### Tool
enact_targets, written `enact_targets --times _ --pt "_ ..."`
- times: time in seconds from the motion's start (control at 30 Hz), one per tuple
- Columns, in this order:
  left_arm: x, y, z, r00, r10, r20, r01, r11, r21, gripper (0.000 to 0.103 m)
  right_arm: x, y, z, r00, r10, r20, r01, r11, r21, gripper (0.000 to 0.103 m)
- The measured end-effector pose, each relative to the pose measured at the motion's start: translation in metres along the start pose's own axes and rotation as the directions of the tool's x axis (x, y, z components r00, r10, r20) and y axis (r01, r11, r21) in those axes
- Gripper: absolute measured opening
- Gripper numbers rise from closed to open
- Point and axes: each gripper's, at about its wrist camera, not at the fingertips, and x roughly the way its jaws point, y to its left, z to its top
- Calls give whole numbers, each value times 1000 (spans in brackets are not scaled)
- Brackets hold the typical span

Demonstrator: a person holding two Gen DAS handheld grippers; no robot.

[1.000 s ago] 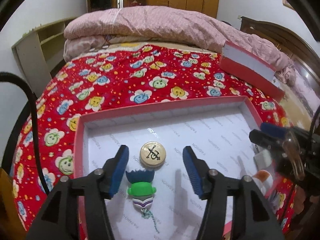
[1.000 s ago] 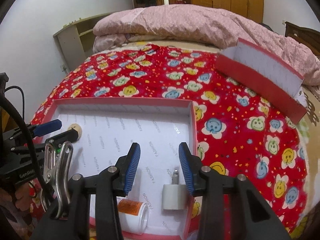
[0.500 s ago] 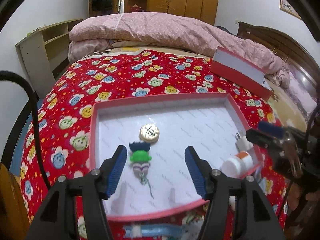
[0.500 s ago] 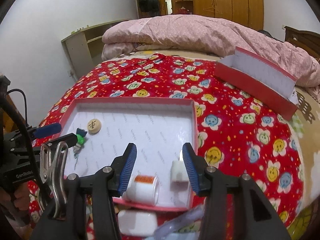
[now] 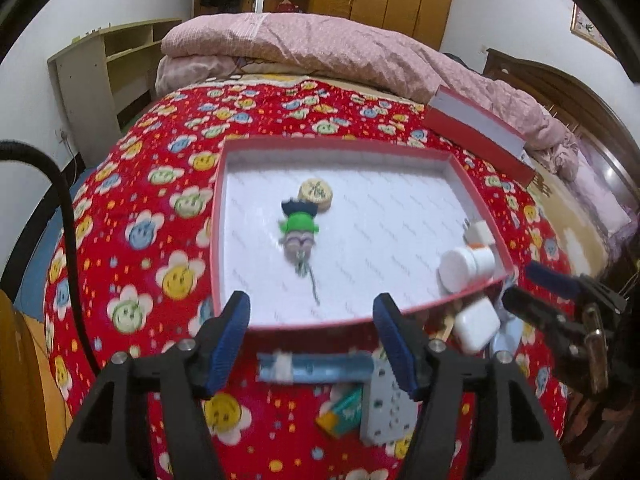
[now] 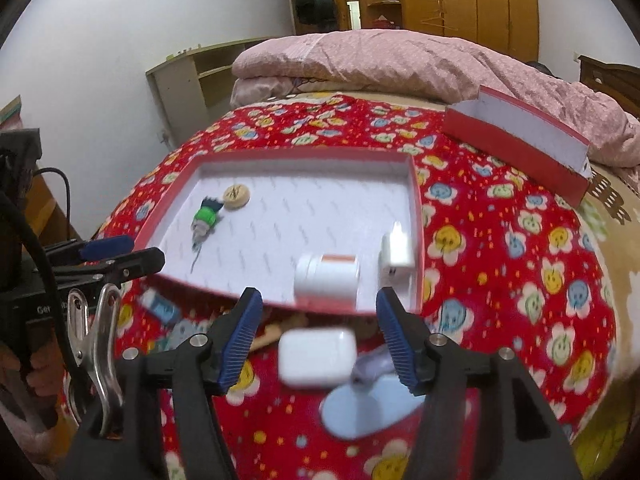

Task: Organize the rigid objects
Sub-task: 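Move the left tool toward the grey brick while the right tool approaches the white earbud case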

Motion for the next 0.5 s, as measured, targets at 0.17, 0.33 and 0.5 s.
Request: enact_targets --times 0.17,0.33,0.5 --pt "1 0 -14 1000 8 -14 -8 1000 7 78 -4 6 -20 1000 -2 -15 2 1000 -27 63" --pt "1 -3 -24 1000 8 -12 -8 1000 22 85 -4 9 -40 1000 -6 -30 5 999 -45 69" --pt "6 -1 -34 1000 0 -26 0 1000 9 87 -2 8 -57 999 -5 -44 4 999 -44 70"
